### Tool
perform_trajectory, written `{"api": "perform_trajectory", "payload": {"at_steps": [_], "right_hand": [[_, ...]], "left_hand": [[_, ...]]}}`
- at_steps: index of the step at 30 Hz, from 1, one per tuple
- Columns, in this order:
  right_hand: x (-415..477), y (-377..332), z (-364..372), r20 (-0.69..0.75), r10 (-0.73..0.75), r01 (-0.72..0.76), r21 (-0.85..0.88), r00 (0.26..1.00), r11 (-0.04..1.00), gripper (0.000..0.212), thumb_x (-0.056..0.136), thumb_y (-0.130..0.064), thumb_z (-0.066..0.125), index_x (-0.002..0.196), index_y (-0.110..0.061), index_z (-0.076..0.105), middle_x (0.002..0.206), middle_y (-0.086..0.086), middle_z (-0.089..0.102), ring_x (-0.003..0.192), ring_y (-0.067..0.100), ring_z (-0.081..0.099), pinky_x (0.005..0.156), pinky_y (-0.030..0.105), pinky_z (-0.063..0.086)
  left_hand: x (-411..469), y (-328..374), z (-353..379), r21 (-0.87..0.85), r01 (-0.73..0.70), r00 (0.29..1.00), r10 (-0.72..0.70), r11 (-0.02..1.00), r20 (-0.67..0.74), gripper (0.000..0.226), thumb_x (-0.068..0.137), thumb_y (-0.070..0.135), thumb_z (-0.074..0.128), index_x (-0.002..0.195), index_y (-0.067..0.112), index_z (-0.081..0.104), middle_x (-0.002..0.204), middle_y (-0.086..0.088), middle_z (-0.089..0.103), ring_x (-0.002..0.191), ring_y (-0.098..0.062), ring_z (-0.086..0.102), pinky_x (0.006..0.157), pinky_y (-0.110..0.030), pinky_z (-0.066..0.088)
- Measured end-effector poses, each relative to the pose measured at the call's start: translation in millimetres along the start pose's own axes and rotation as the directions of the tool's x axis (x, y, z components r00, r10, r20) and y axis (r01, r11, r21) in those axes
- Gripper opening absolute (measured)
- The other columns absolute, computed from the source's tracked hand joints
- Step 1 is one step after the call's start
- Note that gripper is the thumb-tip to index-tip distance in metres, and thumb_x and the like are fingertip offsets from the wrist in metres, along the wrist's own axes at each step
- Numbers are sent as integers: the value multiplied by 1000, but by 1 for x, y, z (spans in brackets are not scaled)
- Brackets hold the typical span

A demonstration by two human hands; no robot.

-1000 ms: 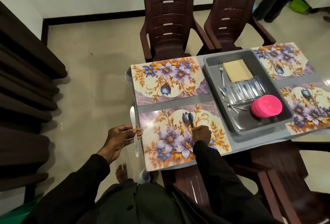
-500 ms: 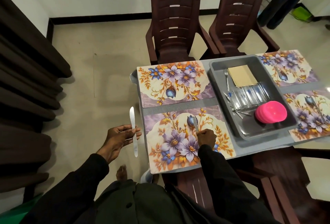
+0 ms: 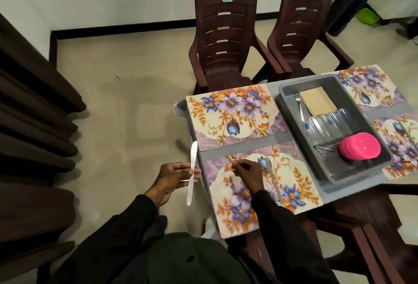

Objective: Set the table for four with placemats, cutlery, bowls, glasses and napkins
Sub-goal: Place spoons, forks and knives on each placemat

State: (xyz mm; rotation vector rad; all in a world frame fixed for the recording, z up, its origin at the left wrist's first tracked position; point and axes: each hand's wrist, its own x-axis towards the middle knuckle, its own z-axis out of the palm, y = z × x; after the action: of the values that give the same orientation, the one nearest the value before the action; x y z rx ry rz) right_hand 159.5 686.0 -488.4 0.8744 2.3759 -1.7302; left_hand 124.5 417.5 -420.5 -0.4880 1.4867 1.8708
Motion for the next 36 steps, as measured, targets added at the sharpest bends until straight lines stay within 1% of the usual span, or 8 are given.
{"api": "perform_trajectory", "payload": {"at_steps": [4, 8, 12, 17, 21, 25, 29, 36], "right_hand": [[-7, -69, 57, 110, -53, 40, 120, 992, 992, 14, 94, -19, 72, 95, -8, 80, 86, 6, 78, 79, 20, 73, 73, 27, 59], [-4, -123, 113, 189, -62, 43, 106, 980, 993, 16, 95, -31, 70, 92, -20, 80, 84, -3, 77, 81, 12, 71, 76, 25, 60], [1, -153, 153, 166, -52, 31, 123, 985, 992, 18, 92, -27, 74, 92, -10, 79, 86, 3, 76, 79, 10, 68, 74, 19, 55], [16, -179, 178, 31, 11, -18, 229, 999, 973, 17, 95, -17, 70, 95, -1, 75, 82, 7, 73, 73, 12, 67, 67, 20, 54], [40, -193, 184, -77, 75, -40, 376, 994, 926, 24, 100, -14, 63, 99, 9, 67, 82, 16, 72, 69, 19, 65, 68, 28, 57], [72, -201, 189, -66, 98, -59, 439, 993, 896, 17, 98, -12, 64, 100, 4, 68, 90, 24, 73, 75, 30, 67, 78, 38, 59], [112, -202, 194, -28, 116, -92, 443, 993, 892, 20, 89, -10, 77, 105, -2, 69, 94, 21, 74, 83, 30, 72, 87, 42, 61], [184, -222, 185, -108, 215, -120, 559, 971, 821, 17, 86, 1, 76, 100, 0, 67, 92, 23, 73, 85, 35, 71, 86, 48, 59]], "left_hand": [[18, 39, -29, 93, -1, 994, -10, 996, 112, 31, 90, -3, 70, 120, -9, 65, 109, -21, 76, 99, -38, 75, 79, -34, 63], [32, 80, -60, 175, -26, 980, -9, 984, 198, 28, 93, -5, 66, 120, -6, 68, 108, -19, 76, 98, -36, 75, 82, -36, 62], [40, 111, -89, 207, -43, 961, -16, 977, 276, 25, 93, -2, 67, 118, 0, 70, 109, -19, 76, 101, -37, 74, 96, -46, 58], [57, 135, -115, 240, -23, 944, -58, 970, 326, 29, 92, 0, 70, 120, -4, 67, 110, -19, 76, 100, -36, 74, 90, -39, 61], [77, 154, -122, 309, 5, 930, -119, 951, 349, 27, 93, -2, 68, 119, -5, 66, 106, -20, 77, 96, -34, 76, 81, -34, 63], [110, 177, -121, 383, -27, 932, -116, 923, 344, 24, 93, -4, 67, 117, -6, 67, 101, -18, 78, 90, -32, 77, 76, -32, 63], [151, 209, -118, 470, -57, 924, -132, 881, 358, 20, 93, -3, 67, 112, -1, 69, 101, -14, 78, 92, -30, 77, 82, -35, 63], [226, 267, -87, 521, -64, 901, -175, 851, 397, 25, 91, 0, 72, 116, -4, 69, 101, -18, 78, 95, -34, 76, 85, -36, 63]]}}
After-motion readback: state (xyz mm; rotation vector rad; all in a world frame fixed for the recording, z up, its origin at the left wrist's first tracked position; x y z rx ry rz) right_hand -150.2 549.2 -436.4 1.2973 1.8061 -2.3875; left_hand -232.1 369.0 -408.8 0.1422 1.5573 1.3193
